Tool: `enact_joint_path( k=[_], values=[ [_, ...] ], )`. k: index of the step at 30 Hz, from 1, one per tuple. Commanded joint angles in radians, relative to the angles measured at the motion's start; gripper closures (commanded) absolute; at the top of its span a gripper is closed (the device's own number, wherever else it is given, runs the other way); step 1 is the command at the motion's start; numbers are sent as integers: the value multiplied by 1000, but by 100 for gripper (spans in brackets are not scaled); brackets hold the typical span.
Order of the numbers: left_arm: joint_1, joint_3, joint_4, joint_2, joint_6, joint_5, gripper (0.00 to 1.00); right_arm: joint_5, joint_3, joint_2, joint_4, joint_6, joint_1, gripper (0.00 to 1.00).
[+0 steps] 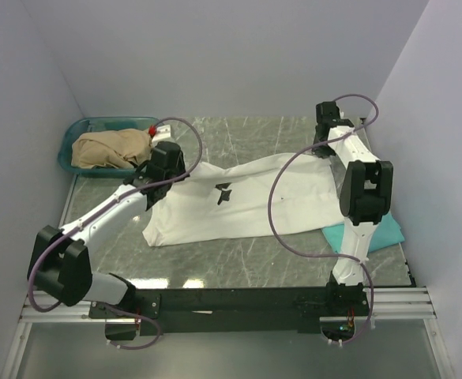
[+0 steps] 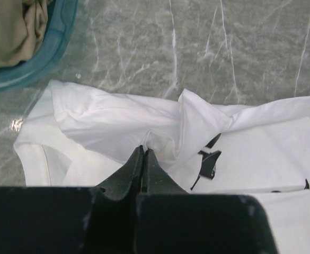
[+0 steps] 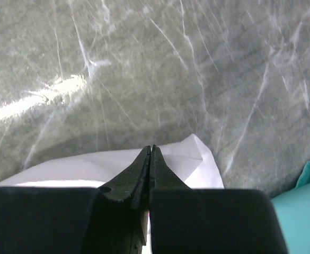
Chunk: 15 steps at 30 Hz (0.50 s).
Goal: Fold and stack the t-shirts
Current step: Fold the tshirt
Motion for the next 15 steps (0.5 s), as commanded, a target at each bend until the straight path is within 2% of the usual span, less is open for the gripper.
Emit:
enact_joint_path(
  k=[1, 15],
  values=[
    [-14, -58, 28, -73, -44, -24, 100, 11, -54, -97, 59, 25, 1, 100],
    [-53, -224, 34, -225, -95, -23, 100, 25, -206, -187, 99, 24, -1, 100]
  ],
)
